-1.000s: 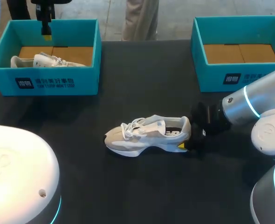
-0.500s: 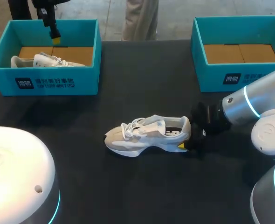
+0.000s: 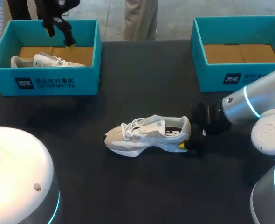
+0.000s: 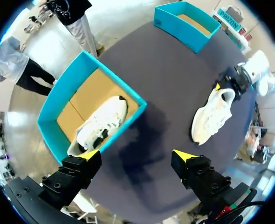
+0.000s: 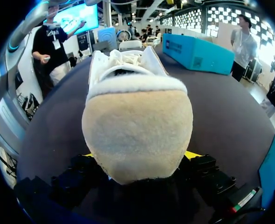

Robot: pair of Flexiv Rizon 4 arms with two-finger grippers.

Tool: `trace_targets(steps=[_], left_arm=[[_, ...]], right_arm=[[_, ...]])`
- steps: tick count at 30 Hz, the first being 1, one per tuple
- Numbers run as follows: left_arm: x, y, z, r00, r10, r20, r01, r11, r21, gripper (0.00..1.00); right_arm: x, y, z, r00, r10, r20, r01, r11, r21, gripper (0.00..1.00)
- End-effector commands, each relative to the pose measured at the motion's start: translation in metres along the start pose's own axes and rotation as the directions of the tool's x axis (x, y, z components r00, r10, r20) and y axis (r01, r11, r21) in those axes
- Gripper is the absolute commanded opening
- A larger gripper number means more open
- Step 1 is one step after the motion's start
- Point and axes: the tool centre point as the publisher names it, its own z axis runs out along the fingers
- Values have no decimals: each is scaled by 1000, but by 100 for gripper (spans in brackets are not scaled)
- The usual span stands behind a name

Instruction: Take the shoe out of the shoebox, open the shoe tongue, remove and reinsert the insole, then place the shoe into the shoebox

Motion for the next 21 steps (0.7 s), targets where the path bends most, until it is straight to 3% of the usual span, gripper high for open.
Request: trace_targets(steps=[1, 7, 21], left_arm=[[19, 3, 3, 998, -55, 21, 54, 998, 7, 100], [49, -1, 6, 987, -147, 65, 147, 989, 4, 100], [131, -22, 17, 955, -296, 37, 294, 955, 39, 100]], right_arm=[[-1, 0, 2, 1000, -1, 1, 1, 1000, 1, 0], [-1, 0, 2, 1000, -1, 1, 1, 1000, 1, 0], [-1, 0, 2, 1000, -1, 1, 1, 1000, 1, 0]])
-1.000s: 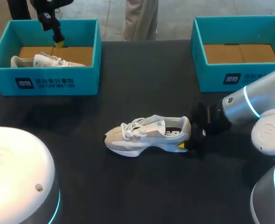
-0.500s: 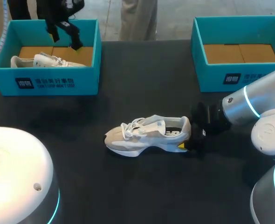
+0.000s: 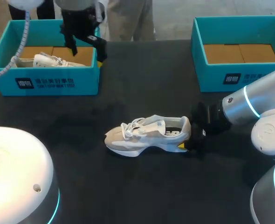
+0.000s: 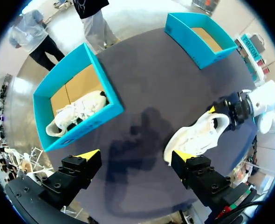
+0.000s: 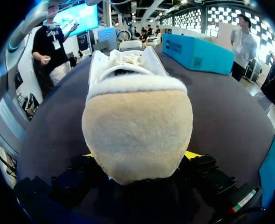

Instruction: Take the shoe out of the shoebox, open the shoe tongue, remove and reinsert the insole, then place the shoe into the shoebox

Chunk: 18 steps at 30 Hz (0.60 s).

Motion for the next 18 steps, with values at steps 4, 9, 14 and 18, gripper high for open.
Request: trace_targets(steps=[4, 9, 14, 18], left_arm=[[40, -1, 13, 996, -82, 19, 82, 997, -7, 100], [51, 2, 20, 992, -122, -18, 122, 993, -7, 100], [63, 4, 29, 989, -134, -55, 133, 991, -22, 100], [75, 3, 40, 991, -119, -67, 116, 992, -49, 100]], right_arm=[[-1, 0, 2, 1000, -1, 1, 1, 1000, 1, 0], [-1, 0, 2, 1000, -1, 1, 1, 1000, 1, 0], [-1, 0, 2, 1000, -1, 1, 1, 1000, 1, 0], [-1, 0, 2, 1000, -1, 1, 1, 1000, 1, 0]])
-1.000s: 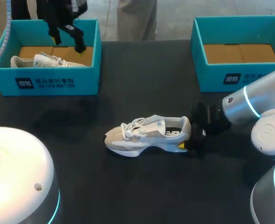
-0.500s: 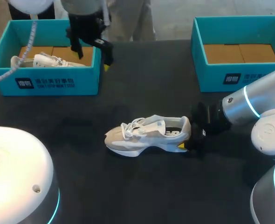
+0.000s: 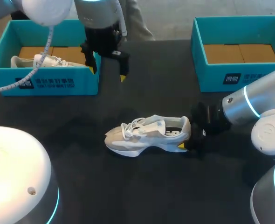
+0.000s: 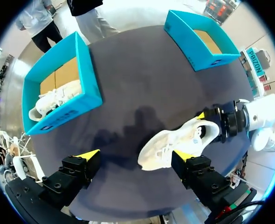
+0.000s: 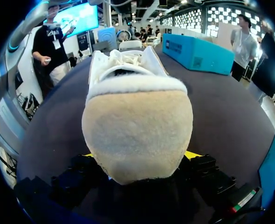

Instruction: Take the shoe out of the shoebox, open the shoe tongue, remove and reinsert the insole, then place the shoe into the shoebox

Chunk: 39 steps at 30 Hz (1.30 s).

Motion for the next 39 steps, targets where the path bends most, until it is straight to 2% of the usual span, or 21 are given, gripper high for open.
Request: trace_targets(steps=[1, 12, 22, 31, 39], left_arm=[[13, -2, 16, 1000, 11, -6, -11, 1000, -21, 100], [57, 10, 48, 998, 64, 21, -62, 996, -69, 100], [89, 17, 67, 994, 110, 28, -107, 990, -95, 100], [109, 25, 82, 991, 130, 26, -125, 982, -140, 100], [109, 25, 82, 991, 130, 26, -125, 982, -140, 100]], right_arm=[[-1, 0, 2, 1000, -1, 1, 1, 1000, 1, 0], [-1, 0, 2, 1000, -1, 1, 1, 1000, 1, 0], [-1, 0, 2, 1000, -1, 1, 1, 1000, 1, 0], [-1, 0, 2, 1000, -1, 1, 1, 1000, 1, 0], [-1, 0, 2, 1000, -1, 1, 1, 1000, 1, 0]])
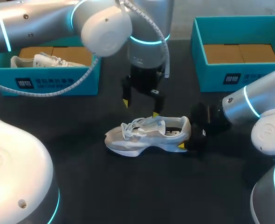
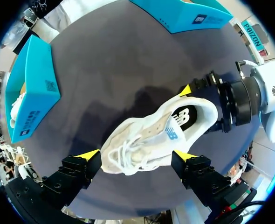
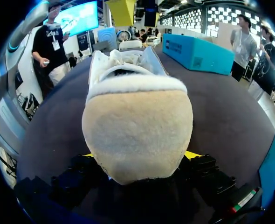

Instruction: Take the shoe out of the shoebox, open the shoe tongue, remove and reinsert the insole, then place the shoe into the shoebox

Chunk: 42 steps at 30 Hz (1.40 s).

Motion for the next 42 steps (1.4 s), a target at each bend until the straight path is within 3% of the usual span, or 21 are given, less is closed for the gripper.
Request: trace_targets(steps=[1, 13, 21, 42], left_arm=[[1, -2, 0, 1000, -1, 1, 1, 1000, -3, 100], [1, -2, 0, 1000, -1, 1, 1, 1000, -3, 100], [11, -5, 6, 984, -177, -26, 178, 984, 11, 100], [51, -8, 36, 975, -224, -1, 224, 974, -26, 100]], right_arm=[[-1, 0, 2, 1000, -1, 1, 1, 1000, 1, 0], [-1, 0, 2, 1000, -1, 1, 1, 1000, 1, 0], [-1, 0, 2, 1000, -1, 1, 1, 1000, 1, 0], [-1, 0, 2, 1000, -1, 1, 1, 1000, 1, 0]])
